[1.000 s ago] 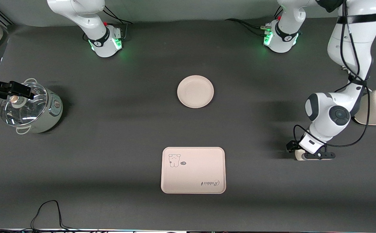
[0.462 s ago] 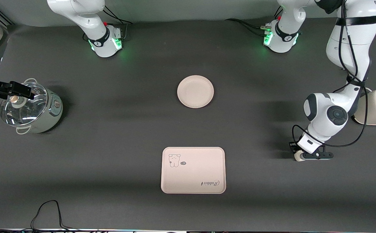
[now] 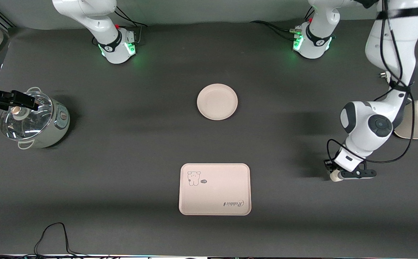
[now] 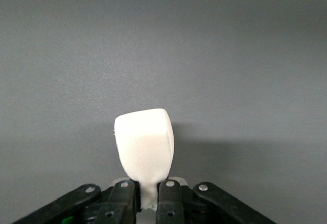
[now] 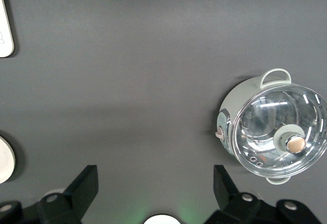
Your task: Place bun in plate and plate on tray
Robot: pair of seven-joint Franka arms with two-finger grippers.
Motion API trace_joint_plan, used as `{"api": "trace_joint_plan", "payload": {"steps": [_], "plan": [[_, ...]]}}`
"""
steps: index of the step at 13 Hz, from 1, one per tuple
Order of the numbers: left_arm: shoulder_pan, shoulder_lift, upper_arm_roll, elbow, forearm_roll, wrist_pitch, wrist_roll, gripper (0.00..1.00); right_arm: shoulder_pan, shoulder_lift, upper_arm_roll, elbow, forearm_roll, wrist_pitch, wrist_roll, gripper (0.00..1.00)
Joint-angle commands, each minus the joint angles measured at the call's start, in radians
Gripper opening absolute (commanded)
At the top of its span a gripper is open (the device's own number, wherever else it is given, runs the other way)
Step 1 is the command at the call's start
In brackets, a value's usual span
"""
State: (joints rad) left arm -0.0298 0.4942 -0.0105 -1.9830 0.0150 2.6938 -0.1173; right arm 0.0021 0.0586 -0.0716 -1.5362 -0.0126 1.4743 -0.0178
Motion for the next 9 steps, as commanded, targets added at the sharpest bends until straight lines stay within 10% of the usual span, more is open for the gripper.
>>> {"api": "trace_joint_plan", "payload": {"steps": [1, 9], "plan": [[-0.09, -0.191, 0.009, -0.022, -0.004, -0.226, -0.154, 0.02, 0.012, -0.011, -0.01, -0.018, -0.012, 0.017, -0.021, 1.0], [-0.494, -0.51, -0.015, -0.01, -0.009, -0.623, -0.724, 0.04, 0.012, -0.013, -0.01, -0.019, -0.01, 0.017, -0.021, 1.0]]}}
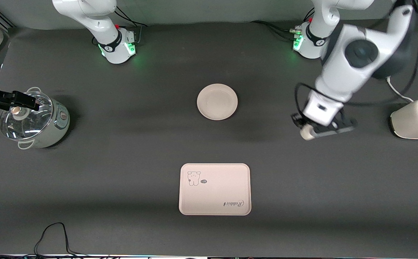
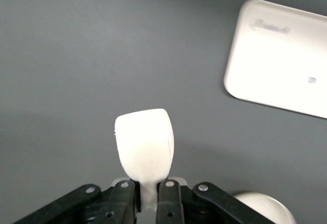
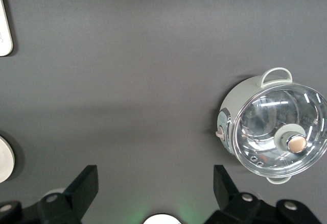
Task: Place bun in plate and plate on tray
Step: 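Carry the white bun with the left gripper over the white plate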
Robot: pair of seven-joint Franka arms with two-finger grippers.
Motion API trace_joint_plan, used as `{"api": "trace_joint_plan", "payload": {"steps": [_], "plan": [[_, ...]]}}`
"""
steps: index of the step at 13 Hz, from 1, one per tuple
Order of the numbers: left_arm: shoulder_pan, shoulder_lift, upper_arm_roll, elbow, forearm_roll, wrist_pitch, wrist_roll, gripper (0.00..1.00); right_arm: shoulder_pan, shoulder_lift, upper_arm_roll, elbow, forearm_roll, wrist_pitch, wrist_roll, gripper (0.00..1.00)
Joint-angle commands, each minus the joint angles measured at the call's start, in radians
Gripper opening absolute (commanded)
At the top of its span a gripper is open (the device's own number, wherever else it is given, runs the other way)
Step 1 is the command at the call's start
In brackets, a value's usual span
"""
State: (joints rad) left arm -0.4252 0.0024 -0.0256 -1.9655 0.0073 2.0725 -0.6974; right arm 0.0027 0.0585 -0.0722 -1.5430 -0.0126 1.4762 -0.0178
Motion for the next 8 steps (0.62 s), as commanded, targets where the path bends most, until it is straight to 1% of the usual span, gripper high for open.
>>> {"api": "trace_joint_plan", "payload": {"steps": [1, 3, 5, 6, 8], "plan": [[-0.125, -0.009, -0.035, -0.027, -0.001, 0.003, -0.209, 0.04, 0.011, -0.013, -0.009, -0.012, -0.01, 0.015, -0.021, 1.0], [-0.133, 0.027, -0.15, -0.027, 0.008, 0.026, -0.342, 0.04, 0.011, -0.014, -0.009, -0.012, -0.004, 0.015, -0.021, 1.0], [-0.136, 0.074, -0.232, -0.032, 0.013, 0.079, -0.428, 0.04, 0.011, -0.014, -0.009, -0.012, -0.006, 0.013, -0.019, 1.0], [-0.148, 0.115, -0.258, -0.033, 0.014, 0.119, -0.467, 0.09, 0.011, -0.013, -0.009, -0.012, -0.004, 0.013, -0.019, 1.0], [-0.211, 0.213, -0.261, -0.033, 0.034, 0.213, -0.548, 0.1, 0.011, -0.014, -0.009, -0.012, -0.004, 0.013, -0.021, 1.0]]}}
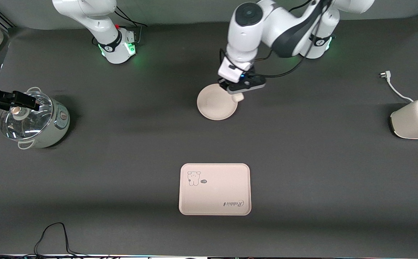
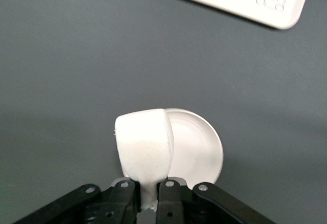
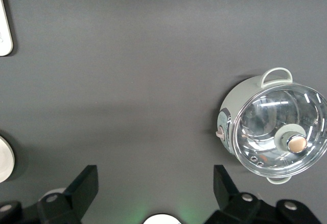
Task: Place bun in plate and plate on tray
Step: 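Carry the white bun with the left gripper over the white plate, then lower the bun onto the plate and open the left gripper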
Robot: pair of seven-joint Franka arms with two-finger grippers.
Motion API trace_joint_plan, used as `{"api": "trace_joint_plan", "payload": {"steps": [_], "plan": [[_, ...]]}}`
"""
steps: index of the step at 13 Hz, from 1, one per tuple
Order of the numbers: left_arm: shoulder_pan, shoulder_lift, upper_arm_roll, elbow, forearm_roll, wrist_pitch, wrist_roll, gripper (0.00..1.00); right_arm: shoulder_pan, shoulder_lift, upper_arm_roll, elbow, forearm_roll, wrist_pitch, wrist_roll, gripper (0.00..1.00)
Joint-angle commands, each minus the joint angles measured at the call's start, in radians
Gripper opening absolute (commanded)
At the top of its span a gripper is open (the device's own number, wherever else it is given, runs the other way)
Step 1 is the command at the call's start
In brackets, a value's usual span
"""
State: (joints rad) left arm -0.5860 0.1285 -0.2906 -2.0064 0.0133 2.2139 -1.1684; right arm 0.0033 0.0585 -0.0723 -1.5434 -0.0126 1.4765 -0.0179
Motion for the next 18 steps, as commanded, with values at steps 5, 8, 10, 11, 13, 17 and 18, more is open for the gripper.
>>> {"api": "trace_joint_plan", "payload": {"steps": [5, 8, 10, 11, 13, 17, 18], "plan": [[-0.129, 0.313, 0.005, 0.006, 0.12, 0.239, -0.155, 0.1, 0.01, -0.013, -0.009, -0.012, -0.004, 0.013, -0.02, 1.0], [-0.13, 0.384, 0.005, 0.006, 0.169, 0.315, -0.197, 0.14, 0.01, -0.013, -0.009, -0.012, -0.004, 0.014, -0.02, 1.0], [-0.13, 0.393, 0.005, 0.006, 0.174, 0.329, -0.197, 0.42, 0.01, -0.011, -0.009, -0.012, -0.004, 0.014, -0.02, 1.0], [-0.13, 0.393, 0.005, 0.006, 0.175, 0.329, -0.198, 0.85, 0.01, -0.011, -0.009, -0.012, -0.004, 0.014, -0.02, 1.0], [-0.13, 0.392, 0.005, 0.006, 0.175, 0.319, -0.198, 1.0, 0.01, -0.011, -0.009, -0.012, -0.004, 0.014, -0.02, 1.0], [-0.13, 0.393, 0.007, 0.006, 0.177, 0.314, -0.197, 1.0, 0.01, -0.011, -0.009, -0.014, -0.004, 0.014, -0.02, 1.0], [-0.13, 0.393, 0.007, 0.006, 0.177, 0.314, -0.197, 1.0, 0.01, -0.011, -0.009, -0.014, -0.004, 0.014, -0.02, 1.0]]}}
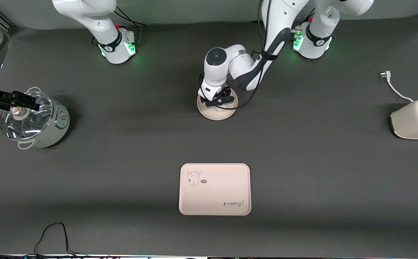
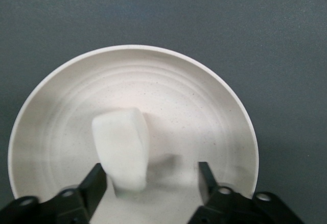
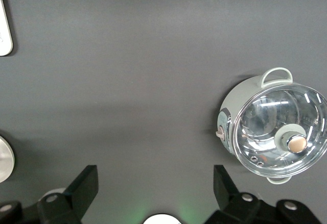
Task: Place bun in plate and plate on tray
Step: 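Lower the bun onto the plate and open the left gripper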
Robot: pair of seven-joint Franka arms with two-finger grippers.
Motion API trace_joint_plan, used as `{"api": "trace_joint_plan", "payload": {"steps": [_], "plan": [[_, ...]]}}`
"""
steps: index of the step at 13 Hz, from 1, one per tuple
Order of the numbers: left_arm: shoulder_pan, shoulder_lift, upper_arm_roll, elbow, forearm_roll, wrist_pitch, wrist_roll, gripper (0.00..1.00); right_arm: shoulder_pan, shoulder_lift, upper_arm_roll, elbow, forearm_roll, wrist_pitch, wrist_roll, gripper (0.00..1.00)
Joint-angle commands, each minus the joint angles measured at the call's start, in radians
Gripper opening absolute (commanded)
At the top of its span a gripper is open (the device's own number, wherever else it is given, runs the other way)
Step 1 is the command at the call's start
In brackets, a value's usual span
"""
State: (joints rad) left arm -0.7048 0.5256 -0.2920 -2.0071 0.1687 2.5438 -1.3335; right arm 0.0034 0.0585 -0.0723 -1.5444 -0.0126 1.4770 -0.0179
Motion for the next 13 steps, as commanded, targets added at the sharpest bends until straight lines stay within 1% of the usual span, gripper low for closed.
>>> {"api": "trace_joint_plan", "payload": {"steps": [1, 3, 5, 7, 8, 9, 11, 12, 13], "plan": [[-0.01, -0.006, 0.008, 0.007, 0.022, -0.019, -0.032, 1.0, 0.01, -0.011, -0.009, -0.013, -0.004, 0.014, -0.02, 1.0], [-0.009, -0.007, 0.008, 0.007, 0.022, -0.025, -0.03, 1.0, 0.01, -0.011, -0.009, -0.013, -0.004, 0.014, -0.02, 1.0], [0.005, -0.028, 0.01, 0.022, 0.02, -0.086, -0.02, 1.0, 0.01, -0.011, -0.009, -0.013, -0.004, 0.013, -0.02, 1.0], [0.051, -0.08, 0.007, 0.053, 0.018, -0.161, 0.009, 1.0, 0.012, -0.013, -0.007, -0.014, -0.004, 0.011, -0.019, 1.0], [0.083, -0.102, 0.002, 0.077, 0.006, -0.222, 0.058, 1.0, 0.012, -0.013, -0.007, -0.019, -0.001, 0.011, -0.019, 1.0], [0.118, -0.123, -0.001, 0.117, -0.024, -0.303, 0.126, 1.0, 0.012, -0.016, -0.006, -0.025, 0.023, 0.011, -0.019, 1.0], [0.203, -0.171, 0.001, 0.218, -0.124, -0.466, 0.312, 1.0, 0.014, -0.02, 0.002, -0.028, 0.039, 0.008, -0.014, 1.0], [0.256, -0.211, 0.001, 0.246, -0.127, -0.534, 0.405, 1.0, 0.036, -0.02, 0.005, -0.028, 0.039, 0.006, -0.004, 1.0], [0.322, -0.257, 0.001, 0.254, -0.133, -0.56, 0.469, 1.0, 0.07, -0.022, -0.001, -0.028, 0.039, 0.006, 0.003, 1.0]]}}
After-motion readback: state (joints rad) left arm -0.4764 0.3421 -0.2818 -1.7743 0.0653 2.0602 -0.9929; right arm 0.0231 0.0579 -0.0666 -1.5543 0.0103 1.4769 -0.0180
